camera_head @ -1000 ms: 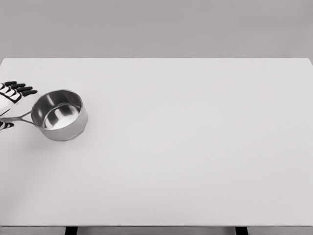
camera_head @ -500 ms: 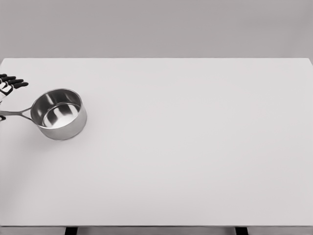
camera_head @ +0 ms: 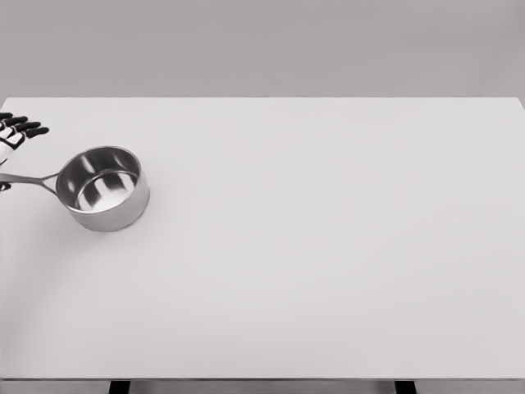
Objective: Rotate pot handle
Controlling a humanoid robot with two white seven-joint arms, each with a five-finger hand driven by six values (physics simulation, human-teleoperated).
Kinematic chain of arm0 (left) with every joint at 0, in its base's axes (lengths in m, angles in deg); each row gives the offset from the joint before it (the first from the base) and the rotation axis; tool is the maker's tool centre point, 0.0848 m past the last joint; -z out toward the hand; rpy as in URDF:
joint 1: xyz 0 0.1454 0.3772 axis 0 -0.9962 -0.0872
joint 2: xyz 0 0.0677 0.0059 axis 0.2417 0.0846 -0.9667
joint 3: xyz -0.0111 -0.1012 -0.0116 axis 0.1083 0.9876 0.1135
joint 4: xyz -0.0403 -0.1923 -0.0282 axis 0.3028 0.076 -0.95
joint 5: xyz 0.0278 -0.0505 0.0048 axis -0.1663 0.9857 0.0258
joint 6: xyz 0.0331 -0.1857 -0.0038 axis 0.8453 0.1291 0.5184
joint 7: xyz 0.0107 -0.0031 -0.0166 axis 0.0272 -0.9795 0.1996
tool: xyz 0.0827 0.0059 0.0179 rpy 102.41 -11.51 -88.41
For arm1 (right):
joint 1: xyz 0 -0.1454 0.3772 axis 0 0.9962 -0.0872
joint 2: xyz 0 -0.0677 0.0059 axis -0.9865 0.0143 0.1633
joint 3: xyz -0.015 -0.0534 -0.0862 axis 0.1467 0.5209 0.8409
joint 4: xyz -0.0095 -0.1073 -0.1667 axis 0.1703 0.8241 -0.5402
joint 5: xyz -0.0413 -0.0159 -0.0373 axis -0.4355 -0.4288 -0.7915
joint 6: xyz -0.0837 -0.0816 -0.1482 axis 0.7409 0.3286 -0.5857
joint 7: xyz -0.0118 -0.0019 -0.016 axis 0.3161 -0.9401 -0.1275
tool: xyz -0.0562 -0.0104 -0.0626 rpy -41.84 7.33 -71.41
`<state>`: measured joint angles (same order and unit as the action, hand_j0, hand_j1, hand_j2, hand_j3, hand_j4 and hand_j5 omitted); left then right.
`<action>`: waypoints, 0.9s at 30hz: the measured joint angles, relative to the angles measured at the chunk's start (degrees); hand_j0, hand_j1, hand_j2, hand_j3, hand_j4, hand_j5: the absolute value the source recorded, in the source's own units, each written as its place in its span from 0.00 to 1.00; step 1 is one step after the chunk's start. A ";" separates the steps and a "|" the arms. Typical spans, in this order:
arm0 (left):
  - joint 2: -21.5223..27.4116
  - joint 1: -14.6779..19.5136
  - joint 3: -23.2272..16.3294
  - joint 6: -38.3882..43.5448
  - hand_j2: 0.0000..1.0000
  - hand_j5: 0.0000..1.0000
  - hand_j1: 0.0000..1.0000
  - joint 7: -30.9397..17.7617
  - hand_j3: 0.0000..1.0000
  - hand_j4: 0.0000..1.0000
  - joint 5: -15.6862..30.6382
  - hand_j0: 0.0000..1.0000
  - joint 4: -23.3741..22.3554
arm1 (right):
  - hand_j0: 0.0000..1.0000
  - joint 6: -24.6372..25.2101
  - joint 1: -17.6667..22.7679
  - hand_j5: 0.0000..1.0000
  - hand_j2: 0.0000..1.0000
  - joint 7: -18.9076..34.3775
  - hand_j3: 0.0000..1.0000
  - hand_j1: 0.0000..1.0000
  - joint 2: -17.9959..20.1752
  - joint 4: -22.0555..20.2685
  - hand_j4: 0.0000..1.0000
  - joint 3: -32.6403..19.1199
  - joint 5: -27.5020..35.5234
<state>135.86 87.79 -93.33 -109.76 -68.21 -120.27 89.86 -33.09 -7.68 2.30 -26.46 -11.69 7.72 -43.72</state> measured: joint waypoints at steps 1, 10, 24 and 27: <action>-0.04 0.09 -0.05 0.00 1.00 1.00 1.00 0.02 1.00 1.00 -0.14 1.00 -0.20 | 1.00 0.00 0.00 1.00 1.00 0.00 1.00 1.00 0.00 0.00 1.00 0.00 0.00; -0.14 1.58 -0.22 0.00 1.00 1.00 1.00 0.07 1.00 1.00 -0.44 1.00 -1.93 | 1.00 0.00 0.00 1.00 1.00 0.00 1.00 1.00 0.00 0.00 1.00 0.01 0.00; -0.91 4.22 -2.27 0.00 1.00 1.00 1.00 0.08 1.00 1.00 -1.20 1.00 -2.87 | 1.00 0.00 0.00 1.00 1.00 0.00 1.00 1.00 0.00 0.00 1.00 0.01 0.00; -0.19 3.69 -2.23 0.00 1.00 1.00 1.00 0.12 1.00 1.00 -0.71 1.00 -2.65 | 1.00 0.00 0.00 1.00 1.00 0.00 1.00 1.00 0.00 0.00 1.00 0.01 0.00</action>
<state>135.67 91.48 -95.56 -109.76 -68.08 -120.98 87.20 -33.09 -7.68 2.30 -26.46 -11.69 7.74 -43.72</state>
